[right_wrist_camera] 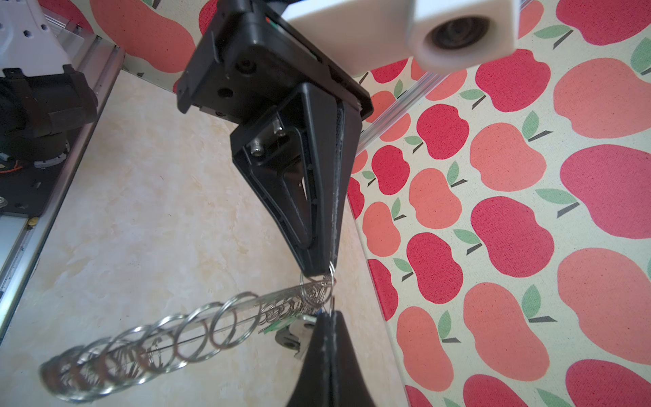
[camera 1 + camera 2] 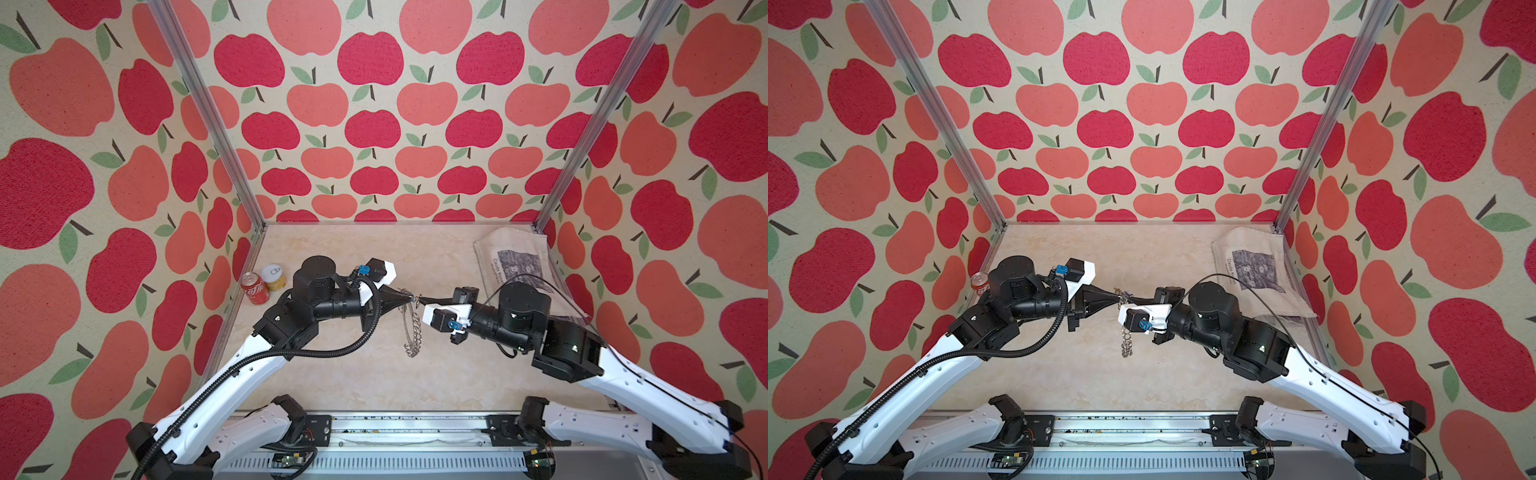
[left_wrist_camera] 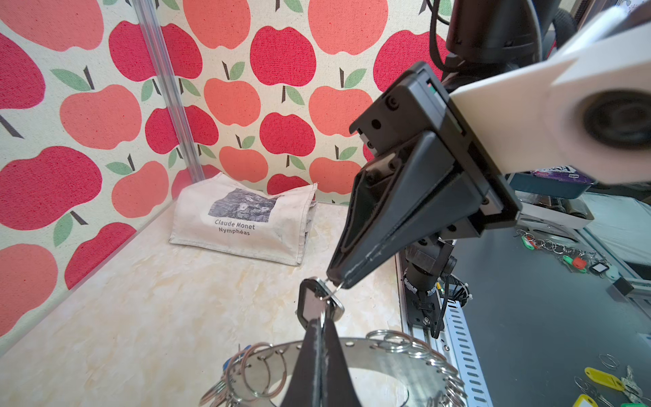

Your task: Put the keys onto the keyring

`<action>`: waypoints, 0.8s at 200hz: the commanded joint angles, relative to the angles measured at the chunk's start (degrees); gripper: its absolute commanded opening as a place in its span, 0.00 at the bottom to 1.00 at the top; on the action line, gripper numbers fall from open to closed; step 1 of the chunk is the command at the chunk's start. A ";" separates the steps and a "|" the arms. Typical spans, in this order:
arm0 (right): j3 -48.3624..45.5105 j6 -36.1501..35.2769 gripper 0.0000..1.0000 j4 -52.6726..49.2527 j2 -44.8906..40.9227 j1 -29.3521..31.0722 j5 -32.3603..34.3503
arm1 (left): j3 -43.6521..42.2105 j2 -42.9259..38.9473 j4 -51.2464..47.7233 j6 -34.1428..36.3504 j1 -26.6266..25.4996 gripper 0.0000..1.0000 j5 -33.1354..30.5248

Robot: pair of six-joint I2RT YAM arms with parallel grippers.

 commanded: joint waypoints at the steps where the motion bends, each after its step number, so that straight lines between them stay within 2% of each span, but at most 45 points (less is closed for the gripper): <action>1: 1.87 -0.26 0.00 -1.40 0.22 0.73 -1.40 | 2.20 -0.54 1.38 1.13 -0.19 0.00 0.40; 160: 0.90 -0.40 0.00 -1.59 -0.85 1.51 0.61 | 2.27 -0.95 1.62 0.55 -0.09 0.00 -0.47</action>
